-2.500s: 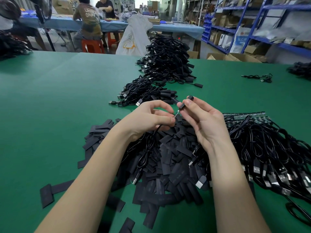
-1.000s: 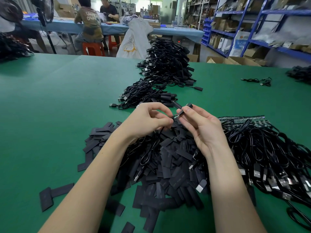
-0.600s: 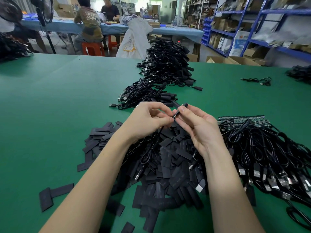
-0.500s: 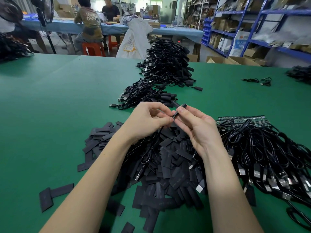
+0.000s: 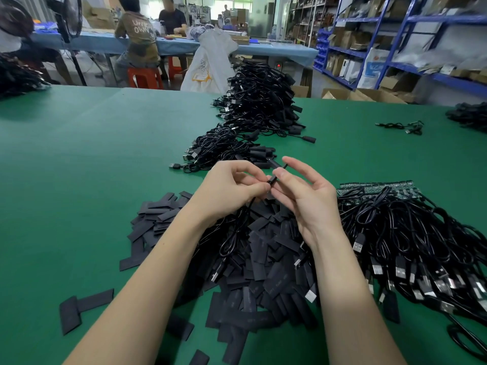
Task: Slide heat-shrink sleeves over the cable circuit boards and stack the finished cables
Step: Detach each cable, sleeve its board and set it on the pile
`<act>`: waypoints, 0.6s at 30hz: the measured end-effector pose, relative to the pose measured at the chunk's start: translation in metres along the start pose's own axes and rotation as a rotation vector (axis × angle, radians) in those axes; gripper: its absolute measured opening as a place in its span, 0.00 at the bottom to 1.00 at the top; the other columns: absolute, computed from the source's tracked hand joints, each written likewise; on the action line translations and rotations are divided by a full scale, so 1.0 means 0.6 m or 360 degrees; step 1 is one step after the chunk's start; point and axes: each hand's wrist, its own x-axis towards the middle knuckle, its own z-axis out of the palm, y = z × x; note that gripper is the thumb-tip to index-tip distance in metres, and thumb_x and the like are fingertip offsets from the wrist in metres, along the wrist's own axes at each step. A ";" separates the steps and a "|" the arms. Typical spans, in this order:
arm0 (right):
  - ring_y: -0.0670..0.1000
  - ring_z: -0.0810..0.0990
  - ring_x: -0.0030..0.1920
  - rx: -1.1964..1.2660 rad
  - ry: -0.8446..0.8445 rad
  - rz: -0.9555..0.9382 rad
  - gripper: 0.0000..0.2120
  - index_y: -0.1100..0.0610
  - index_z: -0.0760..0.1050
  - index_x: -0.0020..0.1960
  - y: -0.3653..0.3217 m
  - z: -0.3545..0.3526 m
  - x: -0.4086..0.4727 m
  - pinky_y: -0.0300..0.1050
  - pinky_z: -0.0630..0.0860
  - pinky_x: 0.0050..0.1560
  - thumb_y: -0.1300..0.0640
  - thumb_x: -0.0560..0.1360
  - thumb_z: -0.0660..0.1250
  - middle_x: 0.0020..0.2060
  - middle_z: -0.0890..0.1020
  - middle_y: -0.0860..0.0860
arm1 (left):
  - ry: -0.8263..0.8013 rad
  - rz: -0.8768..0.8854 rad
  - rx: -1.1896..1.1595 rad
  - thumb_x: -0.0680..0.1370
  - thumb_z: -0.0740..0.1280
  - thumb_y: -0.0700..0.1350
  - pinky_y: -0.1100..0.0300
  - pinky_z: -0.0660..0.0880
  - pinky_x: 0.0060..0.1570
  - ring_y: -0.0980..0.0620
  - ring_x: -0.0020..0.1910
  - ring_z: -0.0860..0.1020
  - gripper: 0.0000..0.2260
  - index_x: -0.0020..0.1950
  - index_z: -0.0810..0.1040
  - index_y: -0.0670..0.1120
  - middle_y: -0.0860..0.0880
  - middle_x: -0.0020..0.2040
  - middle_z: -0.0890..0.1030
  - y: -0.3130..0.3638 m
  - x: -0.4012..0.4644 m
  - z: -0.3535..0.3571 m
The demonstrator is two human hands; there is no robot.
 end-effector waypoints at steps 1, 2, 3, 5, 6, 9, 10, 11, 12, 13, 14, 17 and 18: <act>0.49 0.87 0.43 0.0000 0.0002 -0.0001 0.11 0.54 0.84 0.55 0.001 0.000 0.000 0.40 0.83 0.45 0.65 0.75 0.74 0.39 0.87 0.52 | 0.0010 -0.0004 -0.0007 0.75 0.75 0.39 0.59 0.76 0.39 0.48 0.36 0.79 0.03 0.46 0.84 0.44 0.46 0.38 0.86 0.001 0.000 0.000; 0.49 0.87 0.43 0.0006 0.0004 0.0002 0.11 0.54 0.84 0.55 0.001 0.001 0.000 0.40 0.83 0.44 0.65 0.75 0.74 0.39 0.87 0.52 | 0.0018 -0.0005 -0.0011 0.75 0.75 0.39 0.60 0.76 0.39 0.48 0.36 0.78 0.03 0.47 0.83 0.43 0.45 0.38 0.86 0.001 0.000 0.001; 0.49 0.87 0.43 0.0014 0.0006 0.0006 0.11 0.54 0.84 0.54 0.001 0.001 0.001 0.40 0.83 0.44 0.65 0.74 0.75 0.39 0.87 0.52 | 0.0021 -0.0006 -0.0013 0.75 0.75 0.38 0.60 0.76 0.38 0.48 0.35 0.78 0.03 0.47 0.83 0.43 0.45 0.38 0.86 0.002 0.000 0.001; 0.49 0.87 0.43 0.0032 0.0005 0.0018 0.11 0.55 0.85 0.54 0.002 0.001 0.001 0.40 0.83 0.44 0.65 0.74 0.75 0.40 0.88 0.52 | 0.0025 -0.0006 -0.0014 0.75 0.75 0.38 0.59 0.75 0.39 0.48 0.35 0.78 0.03 0.46 0.83 0.43 0.44 0.38 0.86 0.002 0.001 0.002; 0.49 0.87 0.43 0.0040 0.0002 0.0026 0.11 0.55 0.84 0.54 0.003 0.001 0.001 0.40 0.83 0.44 0.65 0.74 0.75 0.40 0.88 0.52 | 0.0028 -0.0005 -0.0014 0.75 0.75 0.38 0.58 0.75 0.39 0.48 0.35 0.78 0.03 0.46 0.83 0.43 0.45 0.38 0.86 0.002 0.001 0.002; 0.50 0.88 0.45 0.0053 -0.0005 0.0043 0.11 0.55 0.84 0.54 0.006 0.002 0.002 0.40 0.83 0.45 0.66 0.74 0.75 0.41 0.88 0.52 | 0.0029 -0.0006 -0.0009 0.75 0.75 0.39 0.59 0.76 0.39 0.48 0.35 0.78 0.04 0.47 0.82 0.42 0.45 0.38 0.86 -0.001 0.002 0.001; 0.50 0.88 0.45 0.0057 -0.0003 0.0045 0.11 0.55 0.84 0.54 0.007 0.002 0.003 0.40 0.83 0.45 0.66 0.74 0.75 0.41 0.88 0.52 | 0.0030 -0.0011 -0.0006 0.75 0.75 0.39 0.58 0.76 0.39 0.48 0.35 0.78 0.04 0.47 0.82 0.42 0.45 0.38 0.86 -0.002 0.002 0.000; 0.51 0.88 0.45 0.0061 -0.0003 0.0047 0.11 0.55 0.84 0.54 0.007 0.002 0.003 0.40 0.83 0.45 0.66 0.74 0.75 0.41 0.88 0.52 | 0.0032 -0.0016 -0.0001 0.75 0.76 0.39 0.58 0.75 0.39 0.49 0.35 0.78 0.04 0.47 0.82 0.42 0.45 0.38 0.87 -0.002 0.002 -0.001; 0.51 0.88 0.45 0.0066 -0.0004 0.0050 0.11 0.55 0.84 0.54 0.008 0.002 0.003 0.40 0.83 0.44 0.66 0.74 0.75 0.41 0.88 0.52 | 0.0033 -0.0019 0.0009 0.75 0.76 0.39 0.58 0.75 0.39 0.49 0.34 0.78 0.04 0.47 0.82 0.43 0.45 0.38 0.87 -0.003 0.002 -0.001; 0.51 0.88 0.45 0.0073 -0.0003 0.0053 0.11 0.56 0.84 0.55 0.008 0.002 0.002 0.40 0.83 0.44 0.66 0.74 0.75 0.41 0.88 0.52 | 0.0031 -0.0021 0.0018 0.74 0.76 0.40 0.58 0.75 0.40 0.49 0.34 0.77 0.04 0.47 0.82 0.43 0.45 0.38 0.87 -0.003 0.002 -0.002; 0.50 0.88 0.44 0.0077 0.0001 0.0058 0.11 0.56 0.84 0.55 0.008 0.002 0.002 0.39 0.83 0.44 0.66 0.74 0.74 0.41 0.88 0.52 | 0.0029 -0.0024 0.0023 0.74 0.76 0.40 0.58 0.75 0.40 0.50 0.34 0.77 0.04 0.46 0.82 0.44 0.45 0.38 0.87 -0.003 0.002 -0.001; 0.50 0.88 0.43 0.0095 0.0051 0.0070 0.11 0.57 0.83 0.56 0.011 0.005 0.002 0.39 0.83 0.42 0.67 0.74 0.74 0.41 0.88 0.53 | 0.0048 -0.0029 0.0034 0.74 0.75 0.39 0.57 0.75 0.40 0.49 0.34 0.77 0.04 0.46 0.83 0.44 0.45 0.38 0.86 -0.004 0.003 0.001; 0.50 0.88 0.43 0.0106 0.0081 0.0076 0.12 0.58 0.83 0.56 0.012 0.006 0.003 0.39 0.83 0.42 0.67 0.74 0.74 0.41 0.88 0.53 | 0.0061 -0.0034 0.0036 0.74 0.75 0.40 0.56 0.75 0.41 0.49 0.34 0.77 0.04 0.46 0.83 0.45 0.46 0.38 0.86 -0.004 0.004 0.002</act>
